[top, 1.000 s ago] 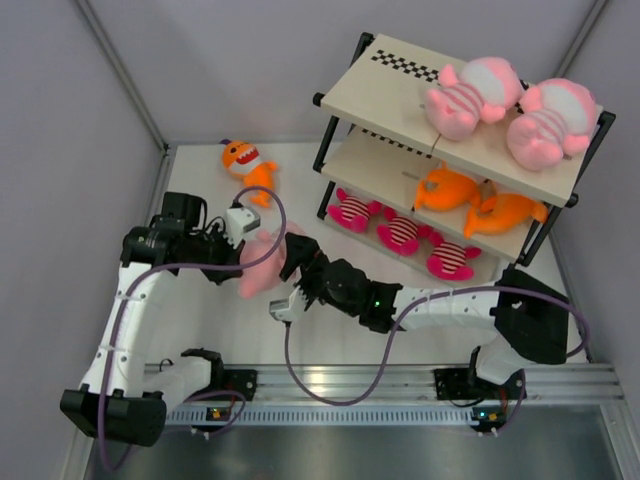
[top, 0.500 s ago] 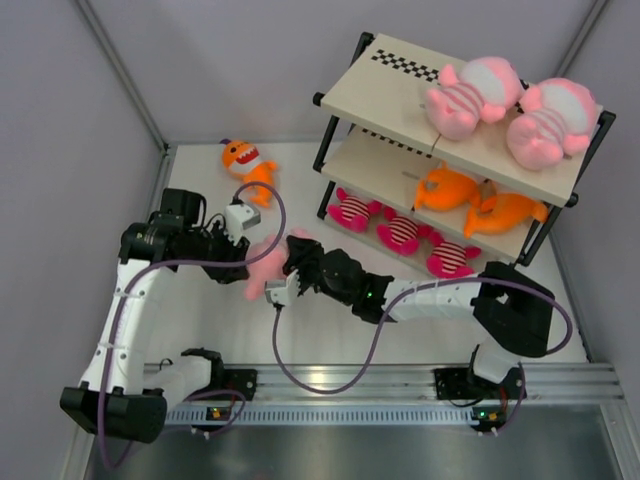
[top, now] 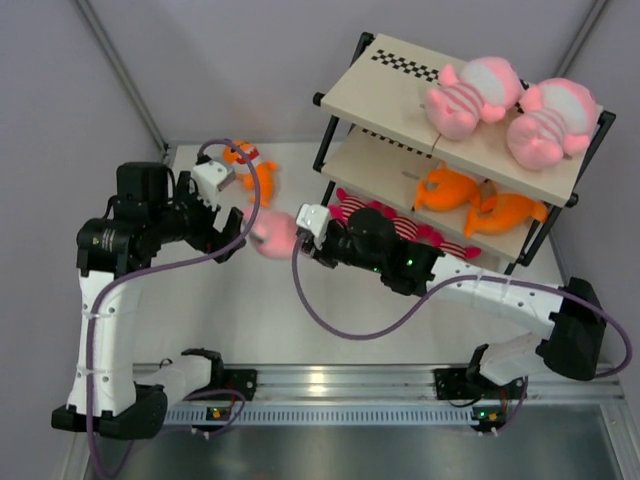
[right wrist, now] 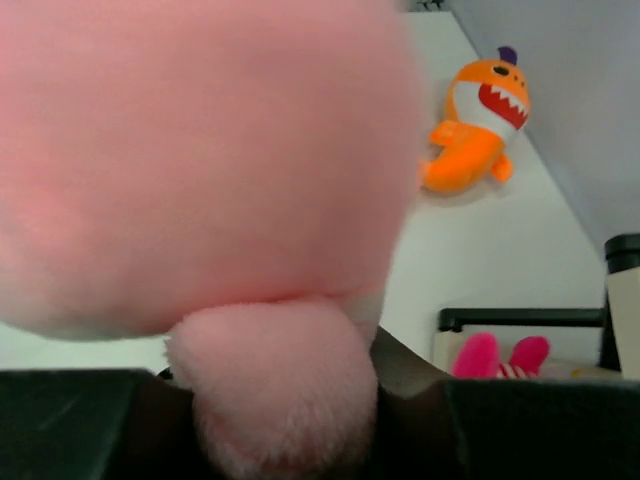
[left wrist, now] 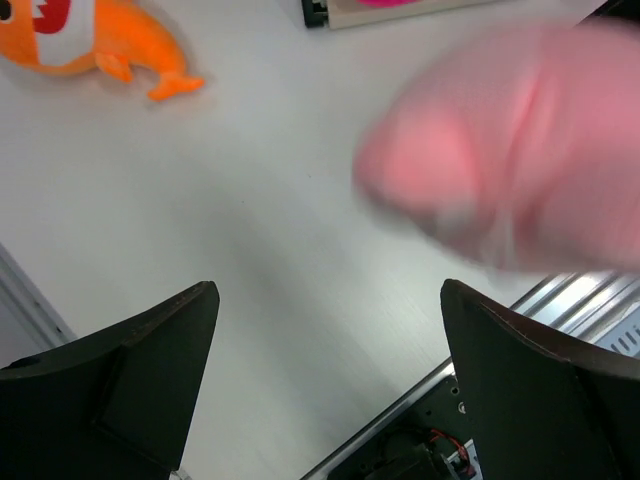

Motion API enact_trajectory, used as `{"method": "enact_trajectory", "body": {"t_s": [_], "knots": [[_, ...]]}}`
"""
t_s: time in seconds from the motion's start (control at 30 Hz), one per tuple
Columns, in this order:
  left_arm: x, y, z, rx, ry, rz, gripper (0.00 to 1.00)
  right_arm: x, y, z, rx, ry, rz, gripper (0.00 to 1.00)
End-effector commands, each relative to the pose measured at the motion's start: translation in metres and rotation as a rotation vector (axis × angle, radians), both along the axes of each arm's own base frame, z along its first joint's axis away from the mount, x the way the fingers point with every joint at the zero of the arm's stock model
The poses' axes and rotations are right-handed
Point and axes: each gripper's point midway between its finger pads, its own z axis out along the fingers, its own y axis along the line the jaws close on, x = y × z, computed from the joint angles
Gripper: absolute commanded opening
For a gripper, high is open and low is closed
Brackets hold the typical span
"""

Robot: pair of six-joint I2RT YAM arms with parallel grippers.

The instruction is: Place and organize the stuffed toys onto the shelf

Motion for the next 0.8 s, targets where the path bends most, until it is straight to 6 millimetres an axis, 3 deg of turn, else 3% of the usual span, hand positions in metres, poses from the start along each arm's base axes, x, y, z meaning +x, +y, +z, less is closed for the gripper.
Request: {"method": "enact_trajectory", "body": {"t_s": [0.0, 0.13, 0.3, 0.37, 0.43, 0.47, 0.5, 0.53, 0.57, 0.63, 0.67, 0.77], "knots": [[0.010, 0.006, 0.020, -0.017, -0.032, 0.092, 0.99, -0.003, -0.012, 0.088, 0.334, 0.256, -0.036, 0.00], [0.014, 0.005, 0.028, -0.032, -0.039, 0.100, 0.99, 0.003, -0.026, 0.115, 0.446, 0.383, -0.099, 0.00], [0.015, -0.001, 0.027, -0.041, -0.033, 0.064, 0.99, 0.006, -0.038, 0.169, 0.603, 0.418, -0.149, 0.00], [0.014, -0.005, 0.030, -0.061, -0.036, 0.046, 0.99, 0.015, -0.043, 0.188, 0.689, 0.426, -0.203, 0.00], [0.020, -0.009, 0.032, -0.083, -0.015, 0.054, 0.98, 0.026, -0.043, 0.194, 0.755, 0.462, -0.263, 0.00], [0.024, -0.010, 0.041, -0.091, -0.035, 0.060, 0.99, 0.026, -0.044, 0.215, 0.810, 0.450, -0.250, 0.00], [0.027, -0.011, 0.045, -0.095, -0.043, 0.061, 0.99, 0.030, -0.041, 0.218, 0.832, 0.468, -0.258, 0.00], [0.036, -0.012, 0.054, -0.094, -0.057, 0.066, 0.99, 0.029, -0.045, 0.245, 0.884, 0.449, -0.245, 0.00], [0.041, -0.012, 0.059, -0.091, -0.071, 0.074, 0.99, 0.030, -0.047, 0.260, 0.911, 0.438, -0.240, 0.00], [0.050, -0.012, 0.070, -0.083, -0.097, 0.090, 0.98, 0.038, -0.048, 0.280, 0.953, 0.415, -0.256, 0.00], [0.057, -0.014, 0.081, -0.092, -0.123, 0.089, 0.99, 0.036, -0.055, 0.306, 1.005, 0.402, -0.243, 0.00], [0.066, -0.026, 0.105, -0.127, -0.178, 0.059, 0.99, 0.049, -0.061, 0.326, 1.072, 0.411, -0.252, 0.00]]}}
